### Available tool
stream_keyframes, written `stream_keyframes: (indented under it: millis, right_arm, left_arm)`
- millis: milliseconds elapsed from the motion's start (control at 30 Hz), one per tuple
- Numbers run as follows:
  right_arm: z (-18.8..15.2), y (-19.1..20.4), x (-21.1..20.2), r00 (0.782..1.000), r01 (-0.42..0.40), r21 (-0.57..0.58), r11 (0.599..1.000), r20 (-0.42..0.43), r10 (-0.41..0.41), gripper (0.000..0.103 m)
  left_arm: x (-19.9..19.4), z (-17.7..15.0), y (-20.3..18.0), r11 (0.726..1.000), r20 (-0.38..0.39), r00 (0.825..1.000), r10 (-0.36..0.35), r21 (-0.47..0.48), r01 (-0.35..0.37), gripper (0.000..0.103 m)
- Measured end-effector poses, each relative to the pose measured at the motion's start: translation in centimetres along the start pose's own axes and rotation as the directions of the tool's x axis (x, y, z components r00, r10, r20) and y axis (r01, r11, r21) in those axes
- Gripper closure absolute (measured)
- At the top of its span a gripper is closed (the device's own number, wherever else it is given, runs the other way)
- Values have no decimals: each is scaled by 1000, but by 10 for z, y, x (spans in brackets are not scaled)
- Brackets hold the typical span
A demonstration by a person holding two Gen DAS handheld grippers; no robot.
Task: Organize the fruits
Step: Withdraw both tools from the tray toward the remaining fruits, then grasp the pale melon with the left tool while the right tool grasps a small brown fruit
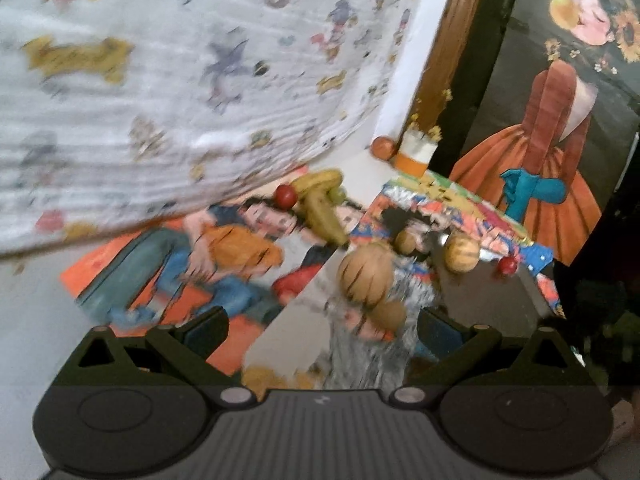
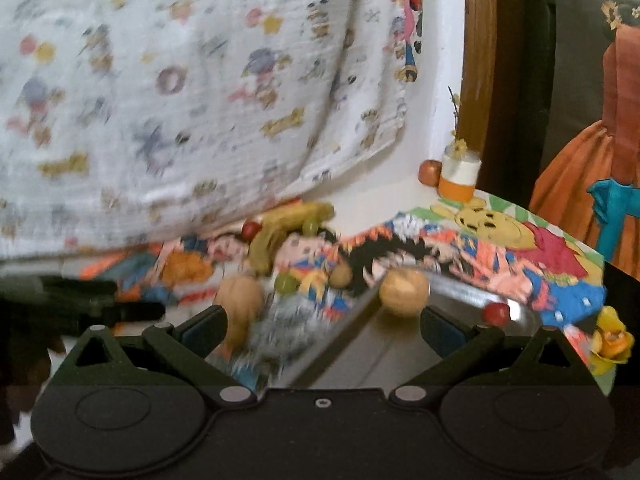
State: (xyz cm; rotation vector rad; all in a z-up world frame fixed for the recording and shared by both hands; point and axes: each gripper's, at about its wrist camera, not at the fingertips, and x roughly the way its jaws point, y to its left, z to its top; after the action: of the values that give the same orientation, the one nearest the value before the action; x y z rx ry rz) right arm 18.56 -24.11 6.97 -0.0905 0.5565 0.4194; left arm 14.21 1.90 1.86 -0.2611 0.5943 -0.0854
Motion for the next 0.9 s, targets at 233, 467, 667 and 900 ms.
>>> stream_keyframes:
  millis: [233, 467, 667, 900]
  right_arm:
    - [35, -30, 68, 995, -83, 92, 992, -56, 88, 10]
    - [35, -27, 131, 987, -71, 78, 994, -135, 81, 31]
    - [25, -24, 162, 981, -9, 24, 1000, -192, 13, 47]
    - [18, -22, 180, 974, 2, -14, 1000, -225, -5, 55]
  left_arm:
    - [37, 18, -11, 998, 0, 999, -44, 49, 44, 0]
    - [78, 22, -12, 997, -48, 997, -58, 46, 60, 5]
    - [97, 21, -10, 997, -70, 995, -73, 30, 75, 18]
    - [108, 20, -9, 996, -81, 992, -93, 8, 94, 29]
